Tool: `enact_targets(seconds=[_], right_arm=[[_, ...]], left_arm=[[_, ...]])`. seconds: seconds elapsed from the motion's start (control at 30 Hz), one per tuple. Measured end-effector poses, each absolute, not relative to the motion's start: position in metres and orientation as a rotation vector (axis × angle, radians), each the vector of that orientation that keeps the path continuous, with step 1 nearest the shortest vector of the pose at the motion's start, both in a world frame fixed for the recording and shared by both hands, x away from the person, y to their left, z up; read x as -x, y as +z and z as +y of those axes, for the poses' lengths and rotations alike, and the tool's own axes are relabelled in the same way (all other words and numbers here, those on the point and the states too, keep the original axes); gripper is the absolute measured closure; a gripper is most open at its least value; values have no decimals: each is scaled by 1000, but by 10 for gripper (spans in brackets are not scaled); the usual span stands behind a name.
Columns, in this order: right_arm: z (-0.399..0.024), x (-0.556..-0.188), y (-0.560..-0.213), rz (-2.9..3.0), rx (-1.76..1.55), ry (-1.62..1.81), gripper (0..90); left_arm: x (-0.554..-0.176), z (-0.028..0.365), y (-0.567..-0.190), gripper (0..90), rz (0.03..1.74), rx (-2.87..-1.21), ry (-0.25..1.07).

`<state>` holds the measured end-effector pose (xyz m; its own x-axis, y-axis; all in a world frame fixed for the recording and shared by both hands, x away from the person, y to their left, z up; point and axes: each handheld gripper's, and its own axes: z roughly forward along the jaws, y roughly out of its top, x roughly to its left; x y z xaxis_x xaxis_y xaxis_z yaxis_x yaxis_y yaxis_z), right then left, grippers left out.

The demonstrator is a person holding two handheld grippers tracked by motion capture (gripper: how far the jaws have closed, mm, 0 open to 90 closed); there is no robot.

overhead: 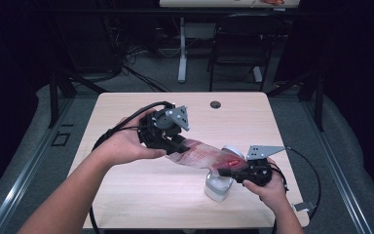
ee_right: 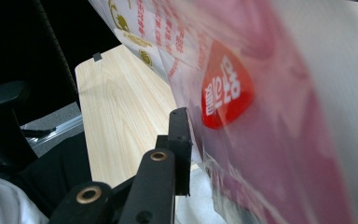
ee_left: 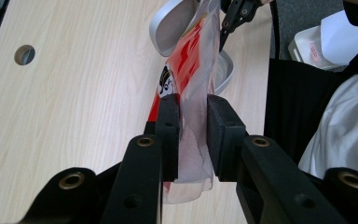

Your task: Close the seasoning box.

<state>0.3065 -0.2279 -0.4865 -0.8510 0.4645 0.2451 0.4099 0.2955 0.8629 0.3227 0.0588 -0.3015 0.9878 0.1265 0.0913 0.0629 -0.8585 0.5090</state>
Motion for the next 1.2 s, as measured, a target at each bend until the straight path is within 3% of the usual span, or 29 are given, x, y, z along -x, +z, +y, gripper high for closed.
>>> enact_targets(seconds=[1.2], right_arm=[[-229, -305, -485, 2489, -831, 1624, 828]], left_arm=[[-325, 63, -309, 760, 142, -2602, 156]])
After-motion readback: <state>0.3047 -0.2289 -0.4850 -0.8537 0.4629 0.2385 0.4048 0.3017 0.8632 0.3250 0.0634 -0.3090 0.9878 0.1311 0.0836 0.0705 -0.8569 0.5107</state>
